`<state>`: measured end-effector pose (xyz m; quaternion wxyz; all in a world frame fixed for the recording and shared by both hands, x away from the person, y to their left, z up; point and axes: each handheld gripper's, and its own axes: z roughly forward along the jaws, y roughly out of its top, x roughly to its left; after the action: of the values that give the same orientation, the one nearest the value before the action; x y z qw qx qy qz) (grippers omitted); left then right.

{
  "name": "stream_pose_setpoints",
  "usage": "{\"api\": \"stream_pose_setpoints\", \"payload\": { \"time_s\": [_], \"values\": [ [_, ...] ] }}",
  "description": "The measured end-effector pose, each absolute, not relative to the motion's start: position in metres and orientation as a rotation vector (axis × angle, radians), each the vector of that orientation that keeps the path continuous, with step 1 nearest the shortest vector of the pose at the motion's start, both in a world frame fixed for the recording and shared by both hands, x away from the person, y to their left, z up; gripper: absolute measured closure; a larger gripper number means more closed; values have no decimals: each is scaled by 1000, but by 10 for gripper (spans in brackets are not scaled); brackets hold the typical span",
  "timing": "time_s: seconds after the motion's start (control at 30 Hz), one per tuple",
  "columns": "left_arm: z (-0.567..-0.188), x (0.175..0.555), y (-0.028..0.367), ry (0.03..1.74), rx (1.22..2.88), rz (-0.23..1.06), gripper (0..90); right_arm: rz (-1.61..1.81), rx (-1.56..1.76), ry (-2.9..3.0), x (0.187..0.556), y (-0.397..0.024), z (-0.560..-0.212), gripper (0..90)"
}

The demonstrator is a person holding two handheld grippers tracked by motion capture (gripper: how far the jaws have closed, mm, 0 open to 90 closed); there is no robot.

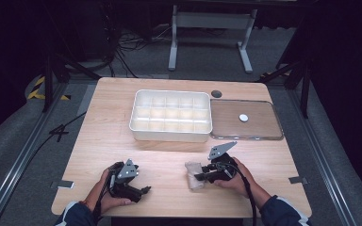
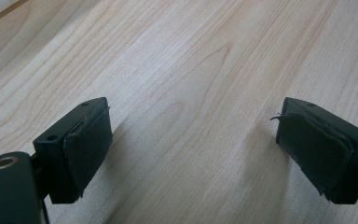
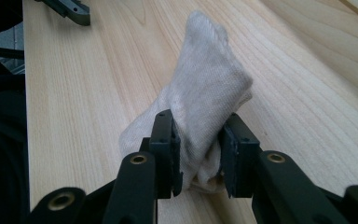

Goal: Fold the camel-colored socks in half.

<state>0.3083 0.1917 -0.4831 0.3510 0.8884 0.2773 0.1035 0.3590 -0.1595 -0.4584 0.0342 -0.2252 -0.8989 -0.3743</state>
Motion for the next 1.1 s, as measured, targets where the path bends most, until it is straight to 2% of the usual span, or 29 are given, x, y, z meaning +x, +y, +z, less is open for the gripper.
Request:
{"api": "stream_pose_setpoints", "payload": {
  "time_s": [1.1],
  "values": [
    [-483, 309, 190, 723, 2304, 268, 88, -1331, -723, -2869, 355, -181, -429, 709]
  ]
}}
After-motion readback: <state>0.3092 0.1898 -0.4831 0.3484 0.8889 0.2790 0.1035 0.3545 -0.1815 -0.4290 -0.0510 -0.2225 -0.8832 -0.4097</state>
